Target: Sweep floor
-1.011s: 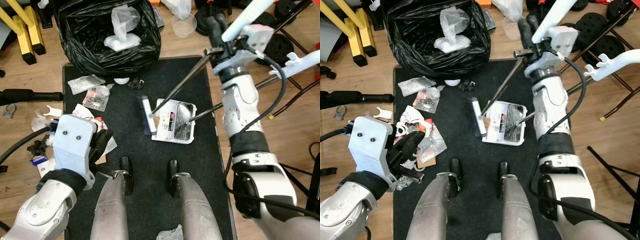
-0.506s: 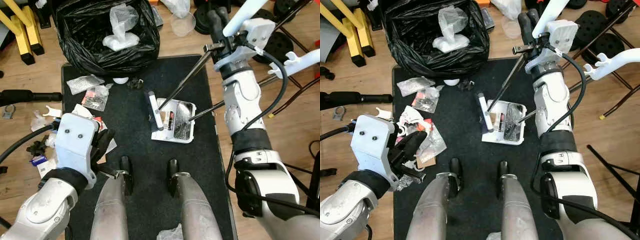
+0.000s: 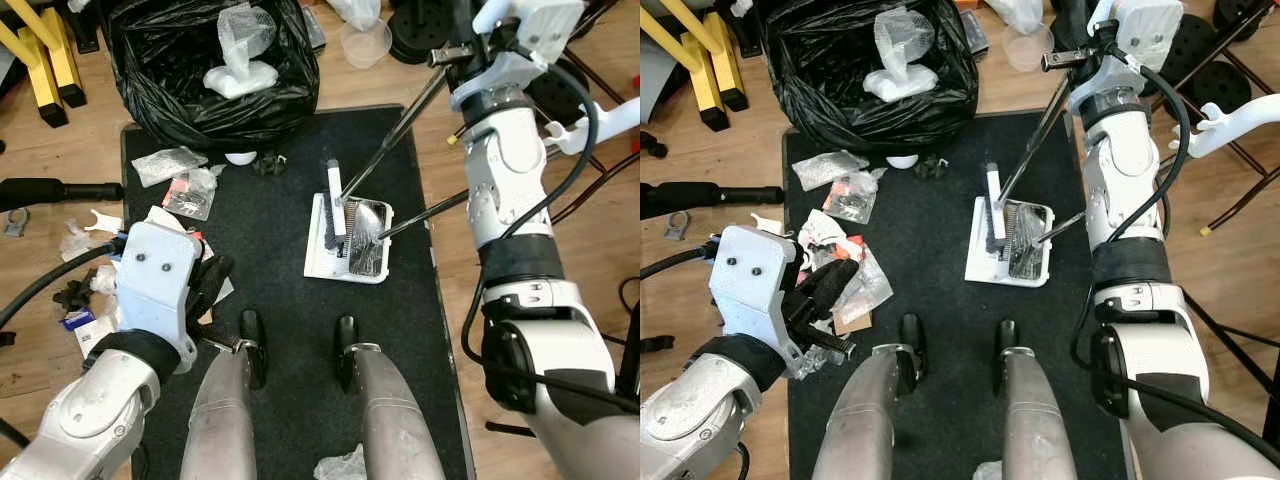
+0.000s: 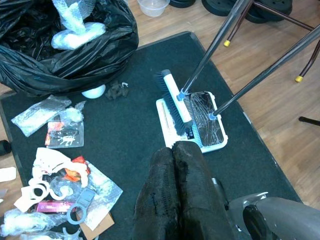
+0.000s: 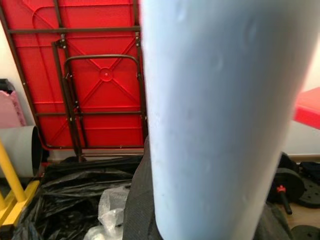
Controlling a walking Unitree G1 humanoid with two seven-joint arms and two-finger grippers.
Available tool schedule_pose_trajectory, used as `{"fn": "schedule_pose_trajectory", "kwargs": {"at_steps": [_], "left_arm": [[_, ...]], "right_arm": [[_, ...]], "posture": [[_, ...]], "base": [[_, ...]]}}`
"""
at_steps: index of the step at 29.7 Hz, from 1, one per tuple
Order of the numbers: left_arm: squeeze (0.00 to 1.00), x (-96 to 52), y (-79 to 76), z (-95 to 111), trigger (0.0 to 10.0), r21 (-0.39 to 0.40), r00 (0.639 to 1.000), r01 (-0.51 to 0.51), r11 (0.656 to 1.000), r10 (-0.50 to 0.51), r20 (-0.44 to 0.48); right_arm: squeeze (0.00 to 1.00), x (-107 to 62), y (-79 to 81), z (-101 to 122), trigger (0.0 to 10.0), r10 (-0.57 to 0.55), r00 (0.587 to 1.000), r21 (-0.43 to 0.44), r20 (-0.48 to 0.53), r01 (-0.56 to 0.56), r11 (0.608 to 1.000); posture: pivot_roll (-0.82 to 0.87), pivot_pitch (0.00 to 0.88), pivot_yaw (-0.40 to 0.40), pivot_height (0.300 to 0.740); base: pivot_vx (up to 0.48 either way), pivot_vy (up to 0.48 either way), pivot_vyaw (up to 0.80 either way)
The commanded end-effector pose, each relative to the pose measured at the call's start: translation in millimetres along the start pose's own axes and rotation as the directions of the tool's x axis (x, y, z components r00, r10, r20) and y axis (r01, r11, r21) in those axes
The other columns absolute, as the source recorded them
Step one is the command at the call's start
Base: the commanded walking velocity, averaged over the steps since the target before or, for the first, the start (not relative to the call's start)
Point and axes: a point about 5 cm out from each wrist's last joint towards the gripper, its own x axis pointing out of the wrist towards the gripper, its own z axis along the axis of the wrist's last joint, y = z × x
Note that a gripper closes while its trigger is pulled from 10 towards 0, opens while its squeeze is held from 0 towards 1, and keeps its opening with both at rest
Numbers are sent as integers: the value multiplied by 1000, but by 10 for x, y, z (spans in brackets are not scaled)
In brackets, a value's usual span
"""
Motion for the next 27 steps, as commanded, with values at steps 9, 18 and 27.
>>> {"fn": "schedule_pose_trajectory", "kwargs": {"at_steps": [9,18,27], "left_arm": [[0,77,-44,-106,10000,-5,999,39,999,-39,-28],[0,210,-21,-191,10000,-15,999,29,999,-29,-24],[0,458,7,-376,10000,-30,999,6,1000,-7,-33]], "right_arm": [[0,34,112,143,10000,71,996,242,62,-84,967],[0,6,139,63,10000,129,992,216,-7,-125,968],[0,-375,410,-177,10000,260,947,201,-188,-222,954]], "posture": [[-46,556,-131,740],[-58,492,-132,740],[-54,343,-143,740]], "base": [[0,0,0],[0,0,0],[0,0,87]]}}
